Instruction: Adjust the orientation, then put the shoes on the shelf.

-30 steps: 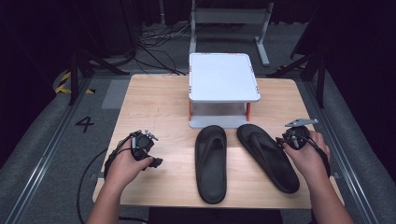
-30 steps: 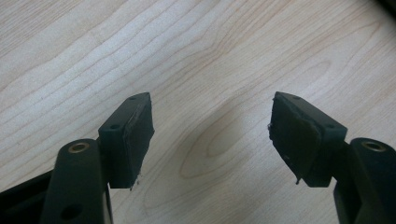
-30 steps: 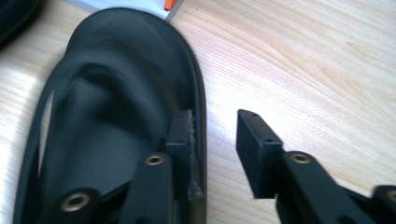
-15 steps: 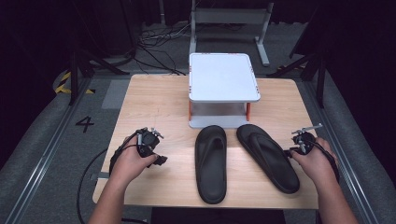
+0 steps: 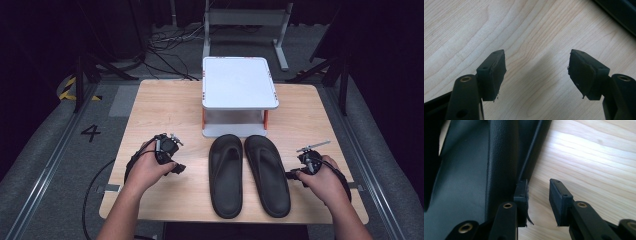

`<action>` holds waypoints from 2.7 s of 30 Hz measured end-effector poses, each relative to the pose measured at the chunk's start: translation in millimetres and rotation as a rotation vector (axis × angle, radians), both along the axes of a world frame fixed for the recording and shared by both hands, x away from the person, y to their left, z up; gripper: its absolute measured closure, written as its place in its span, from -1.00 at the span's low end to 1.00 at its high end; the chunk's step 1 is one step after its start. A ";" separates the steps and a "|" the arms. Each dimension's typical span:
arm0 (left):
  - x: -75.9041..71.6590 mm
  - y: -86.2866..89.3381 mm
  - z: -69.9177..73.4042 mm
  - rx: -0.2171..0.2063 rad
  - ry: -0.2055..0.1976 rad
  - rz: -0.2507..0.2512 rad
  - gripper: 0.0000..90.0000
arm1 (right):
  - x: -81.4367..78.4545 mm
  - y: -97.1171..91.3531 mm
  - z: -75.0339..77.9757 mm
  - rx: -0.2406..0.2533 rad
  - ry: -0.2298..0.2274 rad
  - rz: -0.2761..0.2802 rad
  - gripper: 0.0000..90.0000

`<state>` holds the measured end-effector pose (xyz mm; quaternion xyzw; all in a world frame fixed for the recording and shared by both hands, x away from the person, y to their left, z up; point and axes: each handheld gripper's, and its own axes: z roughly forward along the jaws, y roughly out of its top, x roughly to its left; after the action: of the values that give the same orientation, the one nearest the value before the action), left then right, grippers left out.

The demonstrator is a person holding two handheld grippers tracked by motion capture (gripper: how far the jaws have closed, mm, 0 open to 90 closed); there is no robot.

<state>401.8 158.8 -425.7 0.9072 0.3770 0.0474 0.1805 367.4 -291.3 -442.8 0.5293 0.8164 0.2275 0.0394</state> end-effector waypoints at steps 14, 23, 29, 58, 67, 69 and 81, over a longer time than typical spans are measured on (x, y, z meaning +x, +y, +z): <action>-2.4 1.3 -0.5 -0.004 0.000 0.001 -0.31 | -6.8 34.8 -0.7 0.025 0.010 0.082 0.55; -1.4 2.7 1.0 0.001 -0.007 0.004 -0.31 | -9.9 38.3 4.7 0.017 -0.034 0.077 0.34; -0.3 5.5 2.3 0.000 -0.008 0.006 -0.32 | -16.4 41.3 18.8 -0.001 -0.102 0.084 0.24; -10.8 16.9 -2.0 0.016 -0.007 0.038 -0.35 | -28.2 144.3 22.4 0.010 -0.121 0.273 -0.24; -11.7 16.2 -2.8 0.025 -0.006 0.033 -0.35 | -20.2 157.2 8.3 -0.028 -0.158 0.281 -0.32; -11.9 15.4 -3.2 0.025 -0.003 0.035 -0.35 | -20.1 159.5 3.8 -0.025 -0.180 0.289 -0.42; -11.6 14.4 -5.4 0.030 0.007 0.032 -0.36 | -22.4 160.4 3.0 -0.018 -0.212 0.267 -0.22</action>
<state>390.2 173.2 -431.2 0.9037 0.3916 0.0529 0.1648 345.0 -130.9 -439.8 0.3886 0.8728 0.2779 0.0997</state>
